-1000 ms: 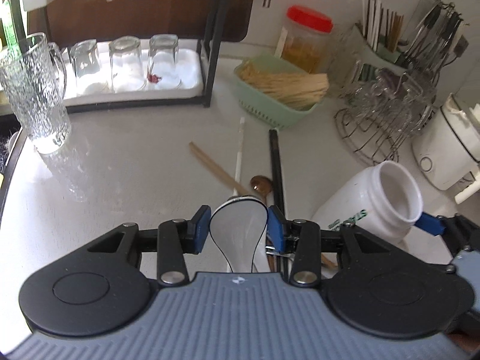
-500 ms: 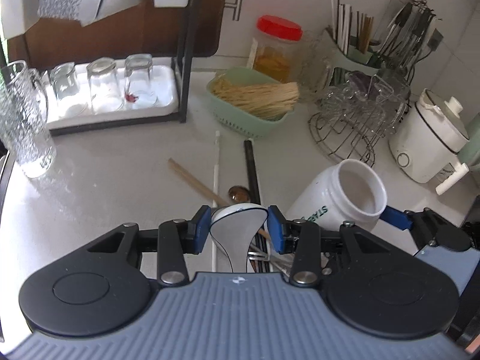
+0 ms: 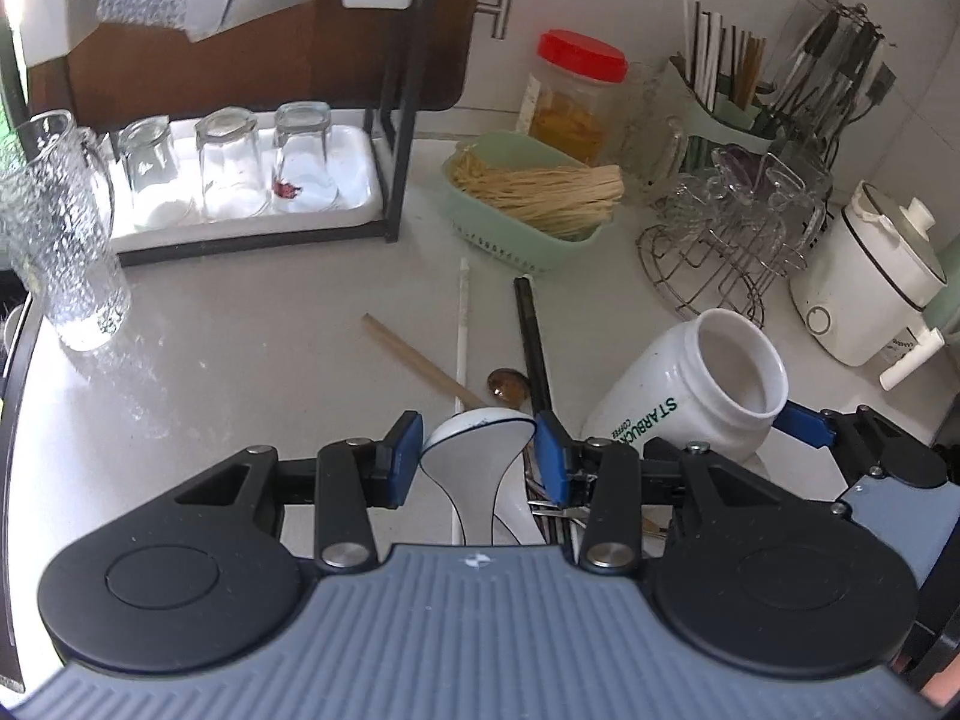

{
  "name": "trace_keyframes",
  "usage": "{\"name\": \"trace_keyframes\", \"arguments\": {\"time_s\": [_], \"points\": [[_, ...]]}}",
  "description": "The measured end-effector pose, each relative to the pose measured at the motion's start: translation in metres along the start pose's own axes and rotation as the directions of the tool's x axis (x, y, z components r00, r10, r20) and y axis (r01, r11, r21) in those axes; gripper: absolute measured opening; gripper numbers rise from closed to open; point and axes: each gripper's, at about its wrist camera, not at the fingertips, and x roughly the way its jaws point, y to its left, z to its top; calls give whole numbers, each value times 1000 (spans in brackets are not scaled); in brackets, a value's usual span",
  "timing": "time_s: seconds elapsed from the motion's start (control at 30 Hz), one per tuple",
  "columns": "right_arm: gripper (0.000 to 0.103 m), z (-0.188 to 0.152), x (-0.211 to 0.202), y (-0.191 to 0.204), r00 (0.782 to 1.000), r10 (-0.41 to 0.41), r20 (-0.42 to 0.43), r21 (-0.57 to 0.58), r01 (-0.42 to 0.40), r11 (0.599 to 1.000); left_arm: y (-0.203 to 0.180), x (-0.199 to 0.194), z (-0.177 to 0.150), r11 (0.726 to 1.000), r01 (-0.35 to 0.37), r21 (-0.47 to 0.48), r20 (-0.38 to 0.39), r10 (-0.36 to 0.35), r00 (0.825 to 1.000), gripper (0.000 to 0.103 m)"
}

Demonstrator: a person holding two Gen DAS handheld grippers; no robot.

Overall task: Organize utensils
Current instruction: 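Close the left gripper on a white ceramic spoon and lift it, then carry the spoon with the left gripper into the white jar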

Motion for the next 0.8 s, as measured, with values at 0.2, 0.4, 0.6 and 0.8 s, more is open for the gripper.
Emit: {"name": "trace_keyframes", "arguments": {"time_s": [0.2, 0.4, 0.6, 0.8], "points": [[85, -2, 0, 1, 1000, 1, 8, -9, -1, 1000, 1, -5, 1, 1000, 9, 21, 1, -9, 1000, 46], [85, -2, -1, 0, 1000, 7, 5, -14, -7, 1000, -3, -20, 4, 1000, 9, 25, 5, -9, 1000, 46], [84, -1, -2, -2, 1000, 24, -6, -21, -24, 999, -11, -41, 16, 999, 16, 49, 20, -17, 1000, 46], [84, -2, -5, -2, 999, 42, -19, -39, -43, 998, -24, -57, 38, 997, 45, 67, 60, -49, 997, 46]]}}
